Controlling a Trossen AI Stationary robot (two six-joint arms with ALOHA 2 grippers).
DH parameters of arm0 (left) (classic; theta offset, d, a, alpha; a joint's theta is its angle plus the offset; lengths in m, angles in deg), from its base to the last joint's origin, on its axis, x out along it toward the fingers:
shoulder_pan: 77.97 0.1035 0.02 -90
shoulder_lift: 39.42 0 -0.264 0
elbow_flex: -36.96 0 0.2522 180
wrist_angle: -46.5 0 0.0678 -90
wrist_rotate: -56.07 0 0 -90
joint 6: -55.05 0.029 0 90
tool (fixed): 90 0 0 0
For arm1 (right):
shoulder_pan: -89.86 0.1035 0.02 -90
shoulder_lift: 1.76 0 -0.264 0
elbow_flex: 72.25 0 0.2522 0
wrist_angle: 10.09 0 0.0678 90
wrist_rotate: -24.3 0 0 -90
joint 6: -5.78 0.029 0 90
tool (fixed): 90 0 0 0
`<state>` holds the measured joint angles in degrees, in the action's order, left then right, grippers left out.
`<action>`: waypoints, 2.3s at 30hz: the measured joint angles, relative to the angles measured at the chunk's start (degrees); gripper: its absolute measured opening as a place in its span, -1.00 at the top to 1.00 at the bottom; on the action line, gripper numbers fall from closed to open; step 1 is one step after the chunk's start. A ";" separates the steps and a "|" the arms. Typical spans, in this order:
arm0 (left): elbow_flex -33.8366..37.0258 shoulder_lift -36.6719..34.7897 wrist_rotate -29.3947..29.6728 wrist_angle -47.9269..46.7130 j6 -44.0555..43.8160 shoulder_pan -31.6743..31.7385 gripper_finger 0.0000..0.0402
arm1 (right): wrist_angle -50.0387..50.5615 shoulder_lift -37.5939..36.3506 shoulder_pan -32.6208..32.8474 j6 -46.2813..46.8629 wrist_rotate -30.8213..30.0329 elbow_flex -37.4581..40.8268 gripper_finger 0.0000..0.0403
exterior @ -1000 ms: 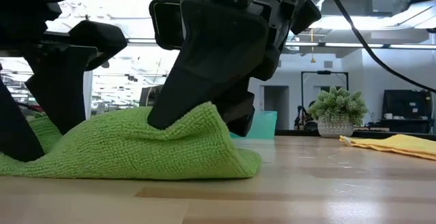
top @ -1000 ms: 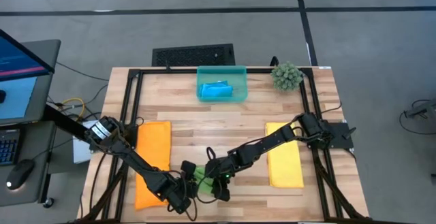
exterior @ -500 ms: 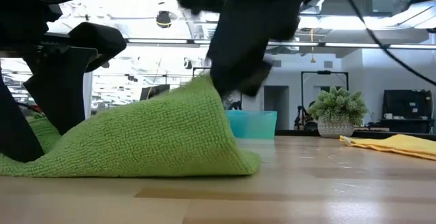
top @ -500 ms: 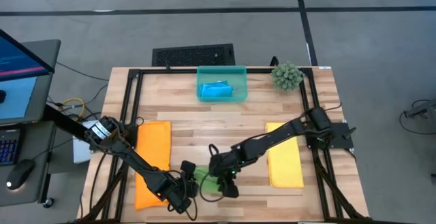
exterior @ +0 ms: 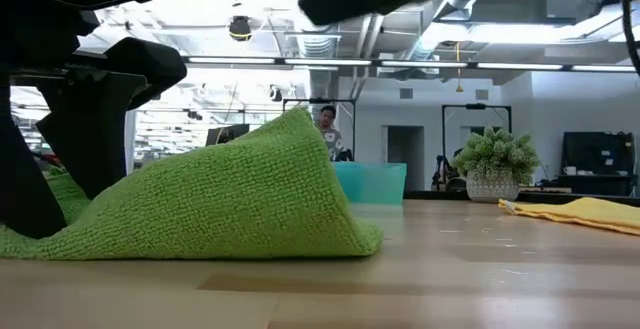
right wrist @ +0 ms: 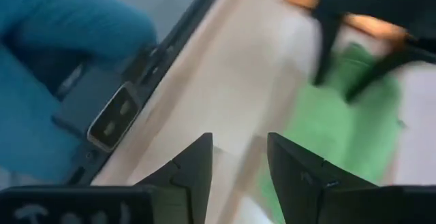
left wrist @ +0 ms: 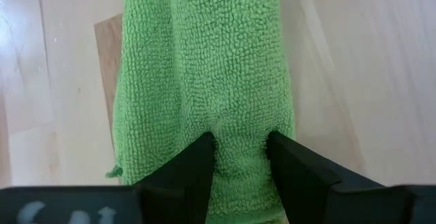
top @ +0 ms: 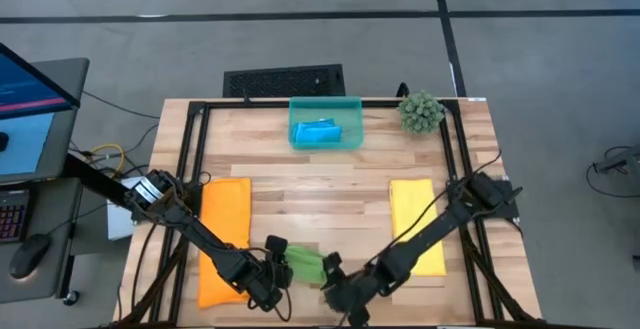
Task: Roll microfiber towels into tight, uniform cylinder then place into a basket
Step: Roll the green towel
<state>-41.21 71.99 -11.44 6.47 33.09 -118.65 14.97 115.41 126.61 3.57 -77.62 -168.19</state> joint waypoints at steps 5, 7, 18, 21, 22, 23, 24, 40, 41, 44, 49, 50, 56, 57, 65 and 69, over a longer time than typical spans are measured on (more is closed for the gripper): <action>0.00 0.00 -0.27 0.22 0.11 0.15 0.32 | -2.85 4.01 -0.02 -8.21 -5.93 -1.44 0.18; 0.00 0.00 -0.27 0.23 0.10 0.15 0.32 | -3.10 4.95 -0.57 -8.57 -9.86 -2.12 0.16; 0.00 -0.02 -0.85 0.24 0.22 0.24 0.32 | 1.12 5.02 -5.87 3.76 -2.79 -1.51 -0.05; 0.00 -0.02 -0.87 0.24 0.13 0.24 0.32 | 1.06 5.02 -6.65 4.34 -0.61 -0.51 -0.13; 0.00 -0.02 -0.87 0.24 -0.02 0.24 0.32 | 0.83 5.02 -6.75 4.36 0.72 -0.17 -0.15; 0.00 -0.02 -0.85 0.22 -0.14 0.24 0.32 | 0.84 5.37 -6.74 4.36 1.45 -0.08 -0.17; 0.02 -0.02 -0.87 0.22 -0.17 0.24 0.32 | 0.44 6.10 -6.65 4.35 1.61 -0.20 -0.17; 0.02 -0.02 -1.18 0.26 -0.39 0.24 0.32 | 9.50 5.79 -4.41 -0.81 -4.82 -5.35 -0.17; 0.02 -0.02 -1.19 0.24 -0.45 0.24 0.32 | 10.74 5.81 -4.21 -0.85 -4.92 -6.23 -0.17; 0.02 -0.02 -1.20 0.24 -0.57 0.24 0.32 | 11.23 5.73 -3.57 -1.27 -4.90 -8.69 -0.17; 0.02 -0.02 -1.22 0.24 -0.57 0.24 0.32 | 10.54 5.76 -3.23 -1.34 -4.69 -9.46 -0.17; 0.02 -0.02 -1.20 0.24 -0.57 0.24 0.32 | 10.48 5.76 -3.31 -1.32 -4.63 -9.12 -0.17; 0.02 -0.02 -1.20 0.22 -1.22 0.24 0.32 | 4.38 5.87 -5.05 0.96 -0.18 -4.10 -0.17; 0.02 -0.02 -1.20 0.22 -1.22 0.24 0.32 | 3.98 5.87 -5.23 1.09 -0.15 -3.62 -0.17; 0.02 -0.02 -1.21 0.11 -1.24 0.29 0.32 | 1.06 5.90 -5.92 5.49 1.78 0.25 -0.17; 0.02 -0.02 -1.00 0.16 -1.27 0.28 0.32 | -0.14 5.92 -5.74 6.74 2.03 1.11 -0.17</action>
<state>-41.18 71.97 -12.44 6.63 31.82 -118.37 14.83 121.33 120.86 10.31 -75.59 -167.09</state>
